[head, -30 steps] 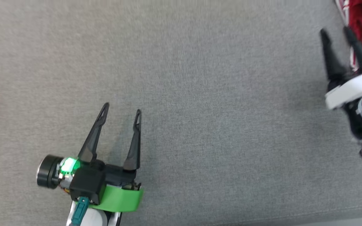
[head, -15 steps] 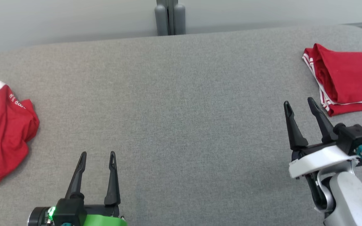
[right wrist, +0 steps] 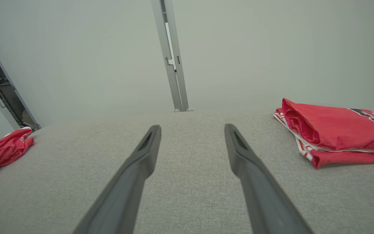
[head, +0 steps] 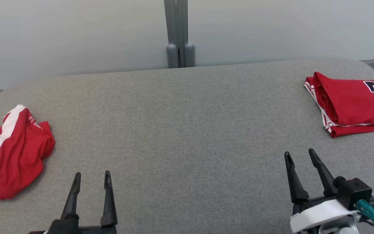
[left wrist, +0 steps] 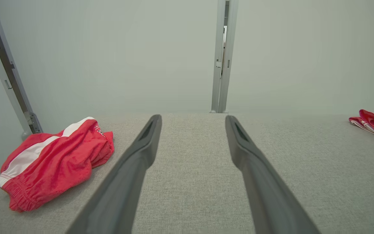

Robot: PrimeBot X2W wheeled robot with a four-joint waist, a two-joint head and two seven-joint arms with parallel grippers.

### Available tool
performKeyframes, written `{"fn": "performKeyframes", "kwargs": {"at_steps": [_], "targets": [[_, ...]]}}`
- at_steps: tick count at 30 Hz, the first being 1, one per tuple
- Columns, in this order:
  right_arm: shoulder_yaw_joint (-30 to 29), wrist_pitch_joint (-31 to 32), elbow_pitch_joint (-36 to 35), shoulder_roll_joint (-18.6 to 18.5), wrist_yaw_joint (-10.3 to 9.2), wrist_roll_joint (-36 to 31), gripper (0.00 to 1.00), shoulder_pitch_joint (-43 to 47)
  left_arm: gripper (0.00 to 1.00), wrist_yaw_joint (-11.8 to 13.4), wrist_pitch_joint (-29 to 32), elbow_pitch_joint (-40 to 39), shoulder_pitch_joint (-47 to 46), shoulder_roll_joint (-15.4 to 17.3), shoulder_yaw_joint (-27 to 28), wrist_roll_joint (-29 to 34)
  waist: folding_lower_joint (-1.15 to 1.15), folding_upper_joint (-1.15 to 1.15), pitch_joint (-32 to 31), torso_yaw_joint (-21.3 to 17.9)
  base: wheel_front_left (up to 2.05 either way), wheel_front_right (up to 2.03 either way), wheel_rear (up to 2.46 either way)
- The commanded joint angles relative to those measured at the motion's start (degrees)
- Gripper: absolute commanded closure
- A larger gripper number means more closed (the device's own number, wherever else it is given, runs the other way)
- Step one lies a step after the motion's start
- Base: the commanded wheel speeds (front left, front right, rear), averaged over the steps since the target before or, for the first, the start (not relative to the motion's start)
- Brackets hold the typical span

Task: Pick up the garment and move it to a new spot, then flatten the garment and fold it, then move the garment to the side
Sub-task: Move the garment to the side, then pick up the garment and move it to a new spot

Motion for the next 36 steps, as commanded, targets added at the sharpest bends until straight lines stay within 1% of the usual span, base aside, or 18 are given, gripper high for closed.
{"fn": "performKeyframes", "kwargs": {"at_steps": [1,5,7,9,18,36], "targets": [[0.3,-0.1,0.0,0.2,-0.03,-0.5,0.00,1.0,0.00,-0.5,0.0,0.4,0.8,0.0,0.0,-0.3,0.01,0.00,-0.4,-0.2,0.00,0.00,0.00],[0.3,-0.2,-0.1,0.8,-0.03,-1.7,0.00,1.7,0.00,-1.4,0.0,1.5,1.3,0.0,-0.2,0.6,0.01,0.00,-0.9,-0.5,0.00,0.00,0.00],[0.5,-0.1,-0.1,1.1,-0.03,-2.0,0.00,1.9,0.00,-2.4,0.0,2.9,1.5,0.0,-0.6,0.2,0.01,0.00,-1.0,-0.6,0.00,0.00,0.00],[0.7,-0.2,0.1,1.2,-0.03,-2.3,0.00,2.1,0.00,-2.8,0.0,4.3,1.4,0.0,-0.8,0.4,0.01,0.00,-1.2,-0.6,0.00,0.00,0.00],[0.6,-0.2,-0.4,1.5,-0.03,-3.6,0.00,2.5,0.00,-1.9,0.0,5.7,0.7,0.0,-1.0,0.5,0.01,0.00,-1.4,-0.5,0.00,0.00,0.00],[0.8,-0.2,0.6,1.6,-0.03,-3.2,0.00,3.0,0.00,-1.8,0.0,5.3,1.3,0.0,-1.2,0.2,0.01,0.00,-1.2,-0.4,0.00,0.00,0.00]]}}
